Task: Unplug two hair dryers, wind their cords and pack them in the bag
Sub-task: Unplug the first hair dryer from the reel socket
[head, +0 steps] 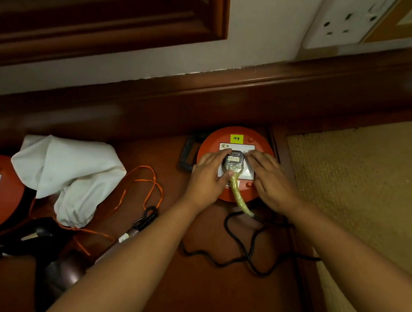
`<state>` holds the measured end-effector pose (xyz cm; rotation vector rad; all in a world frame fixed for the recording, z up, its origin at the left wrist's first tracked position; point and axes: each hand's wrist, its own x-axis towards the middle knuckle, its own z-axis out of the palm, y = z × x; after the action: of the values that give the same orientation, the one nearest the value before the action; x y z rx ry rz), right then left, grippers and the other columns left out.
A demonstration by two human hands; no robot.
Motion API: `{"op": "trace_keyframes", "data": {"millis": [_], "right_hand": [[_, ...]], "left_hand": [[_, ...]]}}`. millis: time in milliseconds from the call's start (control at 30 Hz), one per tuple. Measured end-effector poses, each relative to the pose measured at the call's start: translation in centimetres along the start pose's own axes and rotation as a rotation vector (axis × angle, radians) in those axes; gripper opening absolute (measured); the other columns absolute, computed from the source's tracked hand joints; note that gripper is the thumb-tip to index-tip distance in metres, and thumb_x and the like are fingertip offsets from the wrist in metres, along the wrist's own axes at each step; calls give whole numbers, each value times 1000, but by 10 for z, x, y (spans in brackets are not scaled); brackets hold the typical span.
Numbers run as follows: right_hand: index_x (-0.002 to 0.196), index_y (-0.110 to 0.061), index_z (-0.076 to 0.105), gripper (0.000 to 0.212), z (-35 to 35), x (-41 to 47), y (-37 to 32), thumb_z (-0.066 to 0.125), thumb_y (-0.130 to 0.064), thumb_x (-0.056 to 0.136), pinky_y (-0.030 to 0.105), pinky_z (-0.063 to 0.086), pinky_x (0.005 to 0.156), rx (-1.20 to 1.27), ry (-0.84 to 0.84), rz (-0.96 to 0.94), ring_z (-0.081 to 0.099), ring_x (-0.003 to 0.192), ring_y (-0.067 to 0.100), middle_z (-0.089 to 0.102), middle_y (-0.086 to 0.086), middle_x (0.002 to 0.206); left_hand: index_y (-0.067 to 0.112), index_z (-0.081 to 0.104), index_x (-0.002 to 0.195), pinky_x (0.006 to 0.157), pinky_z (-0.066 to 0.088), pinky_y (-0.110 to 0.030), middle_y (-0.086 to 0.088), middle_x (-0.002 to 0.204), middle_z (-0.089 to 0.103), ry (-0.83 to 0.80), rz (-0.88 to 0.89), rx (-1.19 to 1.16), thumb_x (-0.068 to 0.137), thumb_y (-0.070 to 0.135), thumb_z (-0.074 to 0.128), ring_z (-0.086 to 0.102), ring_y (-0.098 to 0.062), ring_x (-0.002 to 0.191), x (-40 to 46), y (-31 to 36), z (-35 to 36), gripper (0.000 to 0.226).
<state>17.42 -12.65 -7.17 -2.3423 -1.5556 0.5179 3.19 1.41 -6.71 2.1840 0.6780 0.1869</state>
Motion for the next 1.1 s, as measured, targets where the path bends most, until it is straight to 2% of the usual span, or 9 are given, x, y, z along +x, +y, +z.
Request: {"op": "trace_keyframes", "data": {"millis": [167,300,433,533,633,767,867,1000,1100], "right_hand": [[143,-5,36,64,-4,1,2,26,-26,83,44,36,105,-10,-19,-14,28,132,22,40,12,146],[141,-3,39,65,-4,9,7,22,-22,80,45,36,107,-26,-40,25,39,128,33,40,15,145],[138,-1,43,65,-7,13,3,21,-21,80,43,38,103,1,-19,39,43,120,36,43,16,142],[138,-4,44,60,-14,12,-1,26,-14,81,37,32,106,53,-4,44,40,122,33,44,13,143],[138,-8,46,61,-17,12,-8,32,-12,79,23,22,104,171,23,123,36,129,29,42,9,145],[142,-9,41,51,-19,10,-26,44,-5,91,21,18,105,357,82,293,29,138,25,38,8,149],[144,-12,36,51,-20,3,-39,46,-8,94,20,18,105,468,115,361,27,140,21,35,7,151],[146,-13,33,57,-23,-3,-47,54,-16,93,19,19,104,442,125,325,28,140,19,34,7,151],[147,-13,30,68,-26,1,-48,63,-25,89,22,19,106,407,109,246,26,141,21,33,7,151]], "left_hand": [[16,45,140,101,35,-38,-5,136,51,1,-12,-10,92,32,59,40,-21,129,-1,2,1,53],[19,43,141,101,36,-41,-4,137,51,-20,-39,-5,87,46,49,39,-20,130,-1,4,0,61],[19,43,141,100,36,-41,-5,137,51,-26,-34,-7,85,55,42,40,-22,130,-2,4,0,67],[19,42,142,102,37,-44,-6,137,50,-43,-50,-10,88,46,50,39,-23,130,-1,3,-1,61],[19,41,142,105,35,-43,-8,139,48,-53,-73,-19,91,35,58,37,-24,132,-1,7,-3,56],[19,42,142,102,29,-22,-9,138,47,-106,-157,-105,92,19,61,37,-22,132,2,20,-13,54],[17,46,140,109,36,-33,-8,139,49,-132,-186,-177,92,17,59,43,-23,130,6,24,-25,50],[13,48,138,109,33,-36,-8,139,50,-90,-81,73,88,11,55,39,-26,133,7,12,-34,51],[15,35,146,114,20,-36,-8,153,32,-174,-74,303,86,19,55,23,-27,142,6,4,-36,63]]}}
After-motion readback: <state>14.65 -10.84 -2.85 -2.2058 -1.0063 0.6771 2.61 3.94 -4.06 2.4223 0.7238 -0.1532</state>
